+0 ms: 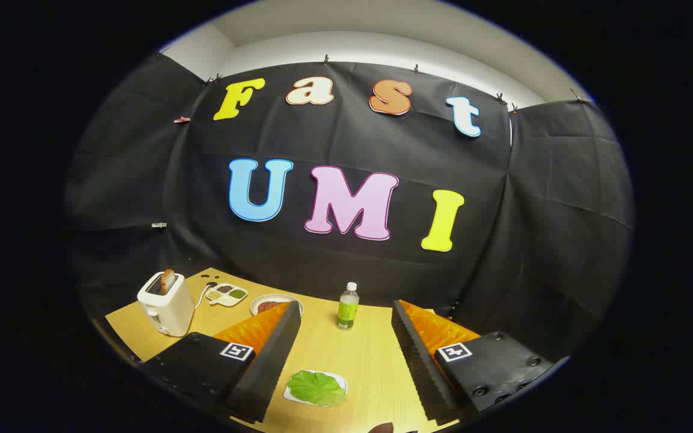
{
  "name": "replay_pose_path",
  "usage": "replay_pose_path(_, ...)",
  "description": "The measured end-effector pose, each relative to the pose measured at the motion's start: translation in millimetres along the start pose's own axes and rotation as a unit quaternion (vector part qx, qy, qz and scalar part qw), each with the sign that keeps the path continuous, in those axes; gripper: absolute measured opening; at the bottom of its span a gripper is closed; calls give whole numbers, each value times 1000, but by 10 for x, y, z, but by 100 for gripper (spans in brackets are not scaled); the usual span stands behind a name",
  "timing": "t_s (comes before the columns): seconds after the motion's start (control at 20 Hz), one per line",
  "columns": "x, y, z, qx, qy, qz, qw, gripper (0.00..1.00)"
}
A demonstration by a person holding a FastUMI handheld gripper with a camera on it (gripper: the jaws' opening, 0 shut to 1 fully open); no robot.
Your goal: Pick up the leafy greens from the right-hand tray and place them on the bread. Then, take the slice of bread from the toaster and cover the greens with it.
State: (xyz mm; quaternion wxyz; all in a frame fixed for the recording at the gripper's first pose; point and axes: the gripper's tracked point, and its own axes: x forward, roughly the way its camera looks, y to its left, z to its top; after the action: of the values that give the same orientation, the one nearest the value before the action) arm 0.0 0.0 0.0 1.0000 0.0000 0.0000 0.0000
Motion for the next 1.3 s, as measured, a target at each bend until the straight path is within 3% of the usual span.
replay_pose_path(0.3, 74, 98, -151, -10, 25, 28, 999, 95)
replay_pose_path(0.7, 345, 170, -887, -59, 119, 101, 986, 95)
replay_pose_path(0.9, 473, 242, -1482, -68, 184, 147, 970, 95)
replay_pose_path(1.3, 712, 501, -2595, -96, 292, 231, 923, 90)
